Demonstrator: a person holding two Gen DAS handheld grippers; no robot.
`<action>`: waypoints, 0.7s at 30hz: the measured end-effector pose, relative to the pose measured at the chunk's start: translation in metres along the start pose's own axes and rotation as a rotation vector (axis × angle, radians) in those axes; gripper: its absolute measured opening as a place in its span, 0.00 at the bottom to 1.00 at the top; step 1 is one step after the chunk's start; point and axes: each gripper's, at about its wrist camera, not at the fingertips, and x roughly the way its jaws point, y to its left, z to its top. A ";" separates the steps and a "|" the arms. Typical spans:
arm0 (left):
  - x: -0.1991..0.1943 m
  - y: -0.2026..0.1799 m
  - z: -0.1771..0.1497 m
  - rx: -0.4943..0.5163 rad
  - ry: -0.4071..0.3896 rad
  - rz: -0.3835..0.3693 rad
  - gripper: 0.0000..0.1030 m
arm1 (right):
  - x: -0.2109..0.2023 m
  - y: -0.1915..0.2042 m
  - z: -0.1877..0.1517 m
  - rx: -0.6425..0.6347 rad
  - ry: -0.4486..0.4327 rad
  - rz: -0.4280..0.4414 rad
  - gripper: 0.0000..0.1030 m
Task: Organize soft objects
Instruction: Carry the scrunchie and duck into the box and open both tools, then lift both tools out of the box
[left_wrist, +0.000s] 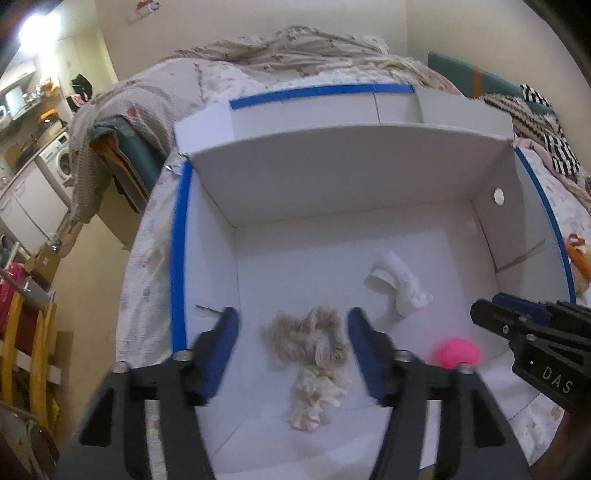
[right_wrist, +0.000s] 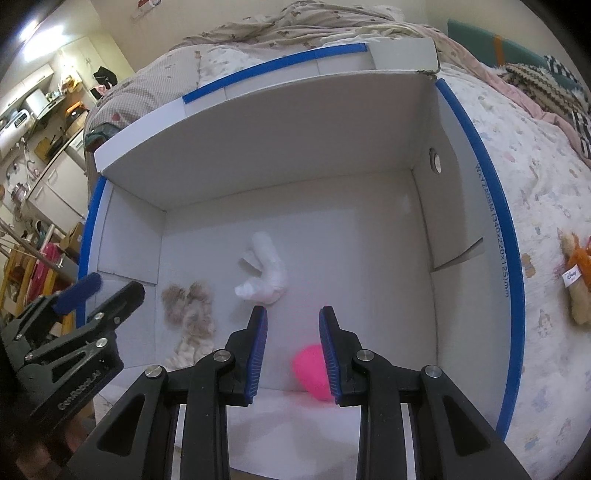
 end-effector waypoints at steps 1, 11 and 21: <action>-0.001 0.001 0.001 -0.004 -0.006 -0.001 0.62 | 0.000 0.001 0.001 0.000 -0.001 0.000 0.30; 0.000 0.004 0.001 -0.014 0.008 0.006 0.65 | -0.006 0.002 0.003 0.007 -0.032 0.055 0.44; -0.001 0.003 -0.001 -0.010 0.008 0.014 0.65 | -0.015 0.000 0.006 0.036 -0.070 0.086 0.78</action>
